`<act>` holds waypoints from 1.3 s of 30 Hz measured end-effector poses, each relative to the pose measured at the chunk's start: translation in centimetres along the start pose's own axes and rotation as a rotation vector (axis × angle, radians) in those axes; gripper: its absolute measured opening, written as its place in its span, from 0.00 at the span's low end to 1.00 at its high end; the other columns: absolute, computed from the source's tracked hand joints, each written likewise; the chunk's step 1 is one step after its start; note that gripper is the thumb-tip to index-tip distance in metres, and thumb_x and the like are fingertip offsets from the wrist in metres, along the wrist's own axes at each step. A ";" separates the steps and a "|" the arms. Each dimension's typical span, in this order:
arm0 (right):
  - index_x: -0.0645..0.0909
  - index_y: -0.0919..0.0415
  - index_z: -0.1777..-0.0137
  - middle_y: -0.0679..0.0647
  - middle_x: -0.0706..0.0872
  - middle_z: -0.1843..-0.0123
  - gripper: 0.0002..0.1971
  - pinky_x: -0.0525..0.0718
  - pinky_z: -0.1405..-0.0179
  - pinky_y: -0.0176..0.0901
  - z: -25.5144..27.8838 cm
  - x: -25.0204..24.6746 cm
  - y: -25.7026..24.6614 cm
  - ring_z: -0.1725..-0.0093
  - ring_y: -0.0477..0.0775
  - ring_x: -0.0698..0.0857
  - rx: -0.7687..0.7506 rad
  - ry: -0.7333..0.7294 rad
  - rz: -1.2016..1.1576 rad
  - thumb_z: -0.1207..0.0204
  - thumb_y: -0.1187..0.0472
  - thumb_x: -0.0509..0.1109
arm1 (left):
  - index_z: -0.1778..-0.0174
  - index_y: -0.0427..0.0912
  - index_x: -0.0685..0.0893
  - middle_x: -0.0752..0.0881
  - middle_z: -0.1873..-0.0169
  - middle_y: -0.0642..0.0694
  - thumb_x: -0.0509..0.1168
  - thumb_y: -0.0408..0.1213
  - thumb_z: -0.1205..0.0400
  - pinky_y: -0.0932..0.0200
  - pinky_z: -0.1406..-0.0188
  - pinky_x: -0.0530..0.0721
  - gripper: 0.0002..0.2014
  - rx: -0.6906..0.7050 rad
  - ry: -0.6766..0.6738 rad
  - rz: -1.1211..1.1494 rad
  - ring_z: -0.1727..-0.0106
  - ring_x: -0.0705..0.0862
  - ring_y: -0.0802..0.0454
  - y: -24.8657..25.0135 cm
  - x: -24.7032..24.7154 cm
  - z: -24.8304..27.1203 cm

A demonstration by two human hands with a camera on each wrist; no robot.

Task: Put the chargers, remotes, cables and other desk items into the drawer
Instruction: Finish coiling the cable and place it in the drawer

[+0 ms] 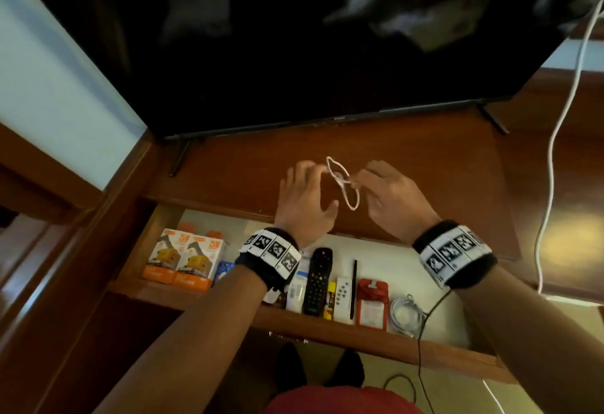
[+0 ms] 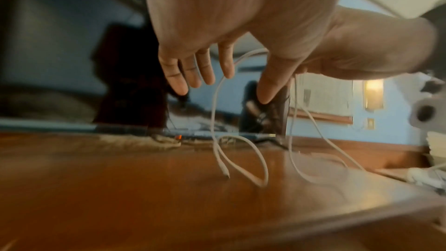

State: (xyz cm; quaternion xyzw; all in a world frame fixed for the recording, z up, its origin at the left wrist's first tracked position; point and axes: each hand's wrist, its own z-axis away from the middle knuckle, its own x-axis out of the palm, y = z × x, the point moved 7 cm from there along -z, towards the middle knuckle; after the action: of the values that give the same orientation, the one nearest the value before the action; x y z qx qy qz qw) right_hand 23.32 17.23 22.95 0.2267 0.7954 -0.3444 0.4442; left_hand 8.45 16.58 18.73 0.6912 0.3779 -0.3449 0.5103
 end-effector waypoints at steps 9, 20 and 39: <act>0.83 0.61 0.47 0.48 0.81 0.60 0.07 0.74 0.67 0.26 -1.7 -9.6 -0.8 0.66 0.41 0.77 0.096 0.375 -0.319 0.15 0.70 0.64 | 0.40 0.41 0.85 0.89 0.41 0.44 0.67 0.47 0.12 0.42 0.32 0.83 0.13 -0.083 -0.036 0.600 0.39 0.86 0.48 2.6 -7.3 -5.4; 0.75 0.49 0.39 0.46 0.85 0.52 0.07 0.79 0.63 0.36 -4.1 -11.5 -2.5 0.59 0.44 0.83 0.090 0.232 -0.304 0.11 0.60 0.59 | 0.63 0.39 0.78 0.65 0.78 0.48 0.63 0.41 0.09 0.63 0.83 0.58 0.16 0.035 -0.411 0.858 0.81 0.60 0.55 9.6 -13.0 -7.3; 0.81 0.51 0.43 0.49 0.81 0.63 0.13 0.79 0.68 0.36 -4.2 -11.1 -0.8 0.67 0.46 0.80 0.152 0.330 -0.282 0.13 0.69 0.59 | 0.50 0.34 0.86 0.64 0.77 0.46 0.59 0.48 0.08 0.59 0.83 0.57 0.20 0.008 -0.503 0.988 0.82 0.61 0.55 7.2 -12.1 -4.4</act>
State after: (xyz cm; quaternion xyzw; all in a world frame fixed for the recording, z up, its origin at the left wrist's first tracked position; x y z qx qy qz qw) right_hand 26.03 19.24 34.37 0.1995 0.8528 -0.4204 0.2372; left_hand 9.37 17.39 33.40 0.6846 -0.1261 -0.2204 0.6833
